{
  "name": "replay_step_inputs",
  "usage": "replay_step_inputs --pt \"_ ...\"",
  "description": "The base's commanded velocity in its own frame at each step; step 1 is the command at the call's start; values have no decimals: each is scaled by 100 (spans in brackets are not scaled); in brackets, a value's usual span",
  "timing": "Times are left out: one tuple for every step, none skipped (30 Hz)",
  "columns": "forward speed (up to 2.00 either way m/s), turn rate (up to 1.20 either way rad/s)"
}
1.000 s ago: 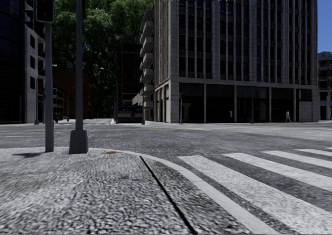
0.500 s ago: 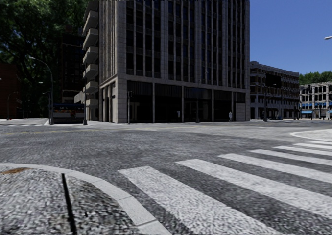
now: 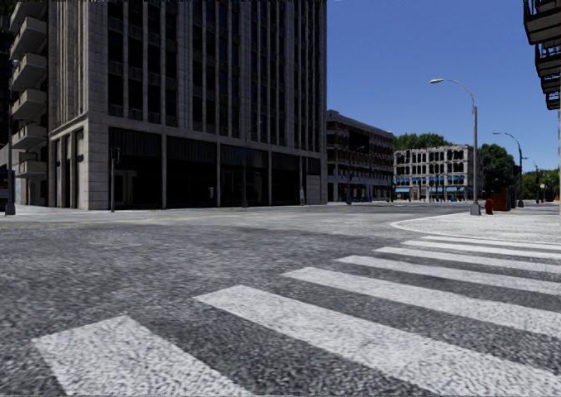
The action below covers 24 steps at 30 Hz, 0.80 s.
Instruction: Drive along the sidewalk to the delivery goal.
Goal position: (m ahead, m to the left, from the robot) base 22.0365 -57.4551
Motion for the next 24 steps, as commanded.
replay_step_inputs --pt "136 -65" --pt "136 -65" --pt "136 -65" --pt "136 -65" --pt "136 -65" --pt "136 -65" --pt "136 -65" --pt "136 -65" --pt "136 -65" --pt "136 -65" --pt "136 -65" --pt "136 -65" --pt "136 -65" --pt "136 -65" --pt "136 -65" --pt "136 -65" --pt "136 -65" --pt "136 -65" --pt "136 -65" --pt "136 -65" --pt "136 -65" --pt "136 -65" --pt "136 -65" --pt "136 -65"
